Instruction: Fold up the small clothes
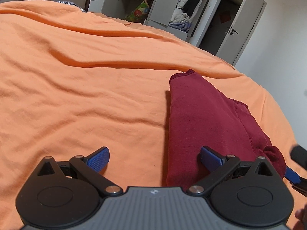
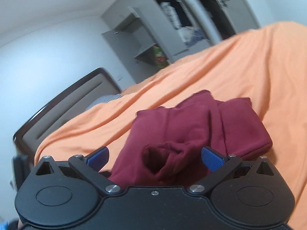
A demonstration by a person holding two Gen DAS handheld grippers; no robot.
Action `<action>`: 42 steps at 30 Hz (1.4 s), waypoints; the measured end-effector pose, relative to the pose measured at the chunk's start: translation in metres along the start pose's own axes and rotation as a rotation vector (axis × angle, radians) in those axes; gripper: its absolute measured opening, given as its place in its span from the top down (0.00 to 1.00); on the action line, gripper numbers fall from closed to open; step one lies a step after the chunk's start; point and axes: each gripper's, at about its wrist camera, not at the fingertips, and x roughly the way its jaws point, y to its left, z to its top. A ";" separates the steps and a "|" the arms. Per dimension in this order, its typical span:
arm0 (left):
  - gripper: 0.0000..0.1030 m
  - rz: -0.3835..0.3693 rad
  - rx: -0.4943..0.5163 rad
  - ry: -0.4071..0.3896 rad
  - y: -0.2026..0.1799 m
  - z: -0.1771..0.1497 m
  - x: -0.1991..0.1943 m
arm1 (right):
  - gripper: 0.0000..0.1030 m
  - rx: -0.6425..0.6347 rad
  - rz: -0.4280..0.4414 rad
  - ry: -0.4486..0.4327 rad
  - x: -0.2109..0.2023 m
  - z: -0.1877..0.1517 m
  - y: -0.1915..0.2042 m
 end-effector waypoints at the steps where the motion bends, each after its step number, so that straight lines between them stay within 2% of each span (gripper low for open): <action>1: 0.01 0.001 0.001 0.000 0.000 0.000 -0.001 | 0.03 0.026 -0.014 0.004 0.003 0.002 -0.002; 3: 0.01 0.004 0.005 0.002 -0.004 -0.001 0.000 | 0.10 0.083 -0.037 0.010 0.010 0.007 -0.008; 5: 0.01 0.007 0.014 0.001 -0.006 0.000 0.000 | 0.23 0.131 -0.050 0.013 0.016 0.010 -0.013; 9: 0.01 0.014 0.035 -0.008 -0.012 0.001 -0.002 | 0.39 0.125 -0.101 0.028 0.025 0.014 -0.013; 12: 0.01 0.014 0.039 -0.007 -0.015 0.002 -0.002 | 0.67 0.082 -0.160 0.034 0.028 0.012 -0.008; 14: 0.01 0.009 0.042 -0.008 -0.017 0.002 -0.003 | 0.90 0.046 -0.176 0.023 0.029 0.011 -0.003; 15: 0.00 0.005 0.044 -0.009 -0.018 0.003 -0.003 | 0.94 0.026 -0.176 0.009 0.029 0.013 -0.004; 20: 0.00 -0.029 0.068 -0.026 -0.030 0.009 -0.009 | 0.95 -0.151 -0.179 -0.126 0.003 0.021 0.013; 23: 0.00 -0.062 0.079 -0.043 -0.038 0.011 -0.012 | 0.95 -0.253 -0.230 -0.200 -0.018 0.022 0.019; 25: 0.00 -0.082 0.092 -0.044 -0.044 0.011 -0.011 | 0.95 -0.277 -0.278 -0.235 -0.030 0.019 0.015; 29: 0.00 -0.078 0.122 0.012 -0.053 0.004 0.008 | 0.95 -0.195 -0.361 -0.188 -0.027 0.011 -0.022; 33: 0.01 -0.075 0.100 0.073 -0.051 -0.006 0.024 | 0.93 -0.109 -0.382 -0.106 -0.013 -0.006 -0.051; 37: 0.00 -0.085 0.070 0.081 -0.042 -0.004 0.021 | 0.80 -0.115 -0.399 -0.108 -0.016 -0.016 -0.048; 39: 0.00 -0.082 0.073 0.065 -0.043 -0.001 0.017 | 0.61 -0.122 -0.424 -0.122 -0.019 -0.015 -0.044; 40: 0.00 -0.083 0.077 0.056 -0.043 0.001 0.015 | 0.45 -0.122 -0.431 -0.130 -0.018 -0.011 -0.040; 41: 0.00 -0.087 0.081 0.052 -0.044 0.002 0.014 | 0.37 -0.123 -0.425 -0.137 -0.020 -0.011 -0.037; 42: 0.00 -0.094 0.085 0.051 -0.045 0.002 0.013 | 0.35 -0.124 -0.415 -0.142 -0.023 -0.013 -0.035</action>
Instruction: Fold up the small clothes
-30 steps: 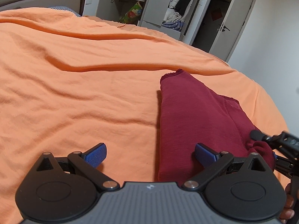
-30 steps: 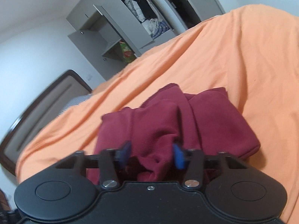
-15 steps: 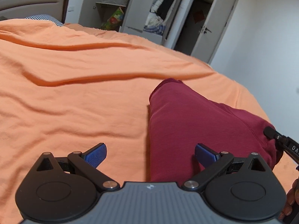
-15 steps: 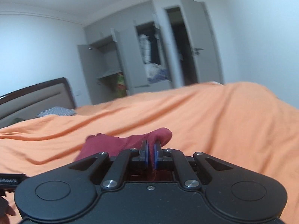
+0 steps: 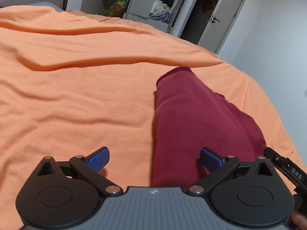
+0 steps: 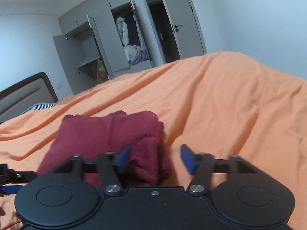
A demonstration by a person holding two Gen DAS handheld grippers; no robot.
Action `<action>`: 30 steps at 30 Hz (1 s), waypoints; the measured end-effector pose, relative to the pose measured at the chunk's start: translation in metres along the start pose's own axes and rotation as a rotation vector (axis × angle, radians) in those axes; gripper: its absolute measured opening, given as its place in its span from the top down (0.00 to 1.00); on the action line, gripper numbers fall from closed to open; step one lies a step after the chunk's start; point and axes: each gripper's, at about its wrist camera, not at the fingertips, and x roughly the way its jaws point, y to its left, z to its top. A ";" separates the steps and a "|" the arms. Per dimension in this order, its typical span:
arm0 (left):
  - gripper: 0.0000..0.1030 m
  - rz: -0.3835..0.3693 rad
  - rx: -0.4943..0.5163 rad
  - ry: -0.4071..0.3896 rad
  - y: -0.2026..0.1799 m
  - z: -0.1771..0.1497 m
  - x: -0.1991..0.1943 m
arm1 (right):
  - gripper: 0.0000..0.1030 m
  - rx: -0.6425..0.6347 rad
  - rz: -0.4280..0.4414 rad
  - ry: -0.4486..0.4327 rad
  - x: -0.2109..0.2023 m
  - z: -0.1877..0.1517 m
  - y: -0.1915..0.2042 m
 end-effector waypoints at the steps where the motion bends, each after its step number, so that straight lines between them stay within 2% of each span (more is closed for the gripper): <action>1: 0.00 -0.006 0.007 0.004 -0.001 0.000 0.001 | 0.28 0.000 0.017 -0.001 -0.005 -0.002 0.001; 2: 0.00 -0.008 0.016 0.013 -0.003 -0.002 0.002 | 0.21 -0.001 0.035 0.004 -0.008 -0.004 0.003; 4: 0.01 0.003 0.030 0.031 -0.004 -0.008 0.006 | 0.16 -0.009 0.059 0.029 -0.010 -0.007 0.004; 9: 0.00 -0.008 -0.025 0.061 0.005 -0.018 0.013 | 0.14 -0.037 0.022 0.109 -0.007 -0.033 0.006; 12: 0.01 -0.009 -0.025 0.063 0.006 -0.018 0.012 | 0.12 -0.012 0.035 0.105 -0.009 -0.037 0.002; 14: 0.01 -0.006 -0.022 0.061 0.006 -0.016 0.010 | 0.04 0.023 0.065 0.100 -0.011 -0.034 -0.003; 21: 0.00 -0.020 -0.016 0.028 0.001 -0.007 0.003 | 0.01 0.061 0.088 0.059 -0.013 -0.019 -0.011; 25: 0.00 -0.001 -0.004 0.052 -0.001 -0.008 0.009 | 0.01 0.049 0.060 0.085 -0.005 -0.021 -0.012; 30: 0.00 -0.017 -0.021 0.055 0.001 -0.006 0.012 | 0.01 0.047 0.083 0.073 -0.004 -0.019 -0.013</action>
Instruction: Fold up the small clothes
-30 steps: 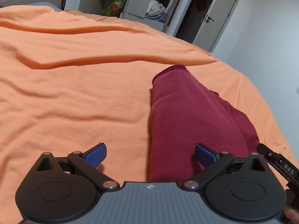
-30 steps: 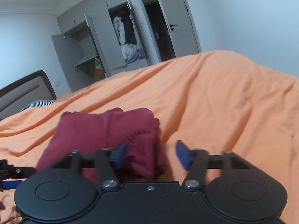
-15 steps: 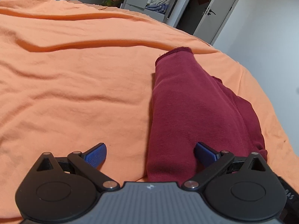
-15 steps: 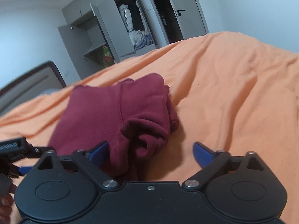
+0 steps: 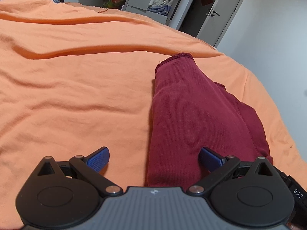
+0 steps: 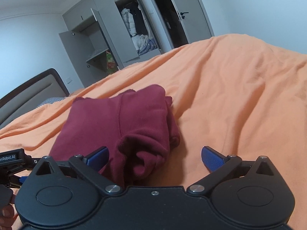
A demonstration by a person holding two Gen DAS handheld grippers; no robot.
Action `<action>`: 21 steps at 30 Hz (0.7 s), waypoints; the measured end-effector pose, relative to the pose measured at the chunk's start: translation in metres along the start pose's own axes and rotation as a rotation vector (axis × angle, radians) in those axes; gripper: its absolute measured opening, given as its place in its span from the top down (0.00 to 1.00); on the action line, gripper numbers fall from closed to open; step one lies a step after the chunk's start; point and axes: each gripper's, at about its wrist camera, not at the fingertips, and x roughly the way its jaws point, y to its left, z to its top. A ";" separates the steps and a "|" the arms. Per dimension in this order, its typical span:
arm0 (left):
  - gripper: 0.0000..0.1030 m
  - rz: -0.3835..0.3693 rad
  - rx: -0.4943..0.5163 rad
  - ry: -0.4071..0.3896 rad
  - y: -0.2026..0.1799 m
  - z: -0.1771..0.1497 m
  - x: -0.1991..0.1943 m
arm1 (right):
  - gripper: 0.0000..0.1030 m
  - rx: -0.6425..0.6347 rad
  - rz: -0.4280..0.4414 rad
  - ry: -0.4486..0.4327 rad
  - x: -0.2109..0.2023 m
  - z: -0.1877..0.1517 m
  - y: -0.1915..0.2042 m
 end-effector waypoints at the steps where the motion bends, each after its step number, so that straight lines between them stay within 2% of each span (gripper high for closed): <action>1: 0.00 -0.006 -0.006 0.002 0.001 0.002 0.001 | 0.01 -0.005 0.004 -0.008 0.000 0.002 0.000; 8: 0.00 -0.044 -0.017 -0.003 0.000 0.022 0.014 | 0.01 -0.011 0.040 -0.029 0.019 0.029 -0.006; 12: 0.00 -0.060 0.002 0.010 -0.002 0.036 0.032 | 0.01 0.014 0.110 0.010 0.042 0.041 -0.012; 17: 0.01 -0.121 -0.024 0.035 0.002 0.045 0.046 | 0.12 0.095 0.130 0.071 0.065 0.043 -0.023; 18: 0.05 -0.133 -0.022 0.036 0.003 0.045 0.046 | 0.14 0.097 0.136 0.071 0.065 0.042 -0.024; 20: 0.15 -0.167 -0.025 0.047 0.004 0.044 0.047 | 0.25 0.099 0.159 0.075 0.063 0.041 -0.022; 21: 0.25 -0.188 -0.033 0.054 0.005 0.045 0.047 | 0.27 0.107 0.174 0.084 0.062 0.040 -0.021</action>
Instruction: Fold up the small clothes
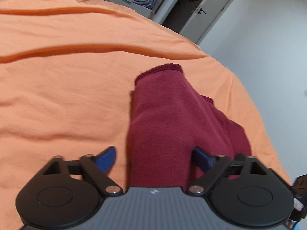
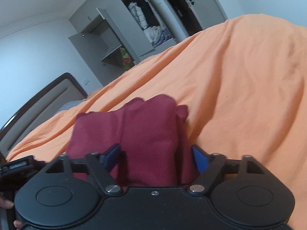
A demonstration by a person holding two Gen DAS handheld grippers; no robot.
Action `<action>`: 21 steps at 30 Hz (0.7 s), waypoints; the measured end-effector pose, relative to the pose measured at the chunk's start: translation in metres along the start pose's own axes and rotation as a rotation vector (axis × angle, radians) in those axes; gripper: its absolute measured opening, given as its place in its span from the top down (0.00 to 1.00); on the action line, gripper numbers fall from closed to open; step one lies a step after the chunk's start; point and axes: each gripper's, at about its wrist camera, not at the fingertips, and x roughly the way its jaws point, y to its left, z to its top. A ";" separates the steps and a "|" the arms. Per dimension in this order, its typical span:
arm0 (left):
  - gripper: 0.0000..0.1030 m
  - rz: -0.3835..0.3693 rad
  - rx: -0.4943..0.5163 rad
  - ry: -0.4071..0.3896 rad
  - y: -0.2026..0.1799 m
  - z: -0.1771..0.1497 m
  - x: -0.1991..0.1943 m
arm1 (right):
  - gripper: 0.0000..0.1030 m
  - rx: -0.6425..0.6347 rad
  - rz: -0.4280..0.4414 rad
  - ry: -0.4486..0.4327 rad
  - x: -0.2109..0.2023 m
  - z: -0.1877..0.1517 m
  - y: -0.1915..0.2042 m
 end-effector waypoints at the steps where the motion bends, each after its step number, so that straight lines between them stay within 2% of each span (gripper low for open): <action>1: 0.33 -0.024 -0.010 0.008 0.001 0.000 0.000 | 0.33 0.015 0.008 0.008 0.000 -0.002 0.000; 2: 0.34 -0.027 -0.015 0.008 0.000 0.000 0.000 | 0.40 0.023 0.008 0.009 -0.001 -0.002 0.000; 3: 0.41 -0.022 -0.007 0.003 -0.001 -0.001 -0.001 | 0.44 0.022 0.006 0.006 -0.002 -0.004 0.002; 4: 0.52 -0.023 0.007 -0.002 -0.003 -0.001 -0.002 | 0.57 0.008 0.003 -0.002 -0.005 -0.004 0.004; 5: 0.56 -0.021 0.017 -0.011 -0.006 -0.002 -0.004 | 0.71 -0.010 -0.002 -0.014 -0.009 -0.004 0.008; 7: 0.67 -0.026 0.031 -0.037 -0.012 -0.001 -0.011 | 0.82 -0.073 -0.013 -0.036 -0.015 -0.003 0.019; 12: 0.73 -0.037 0.115 -0.126 -0.030 0.010 -0.030 | 0.85 -0.226 -0.003 -0.134 -0.031 0.003 0.051; 17: 0.73 -0.048 0.166 -0.209 -0.043 0.031 -0.036 | 0.85 -0.271 -0.011 -0.211 -0.027 0.021 0.064; 21: 0.73 -0.061 0.180 -0.245 -0.049 0.046 -0.019 | 0.85 -0.275 -0.039 -0.245 -0.014 0.038 0.063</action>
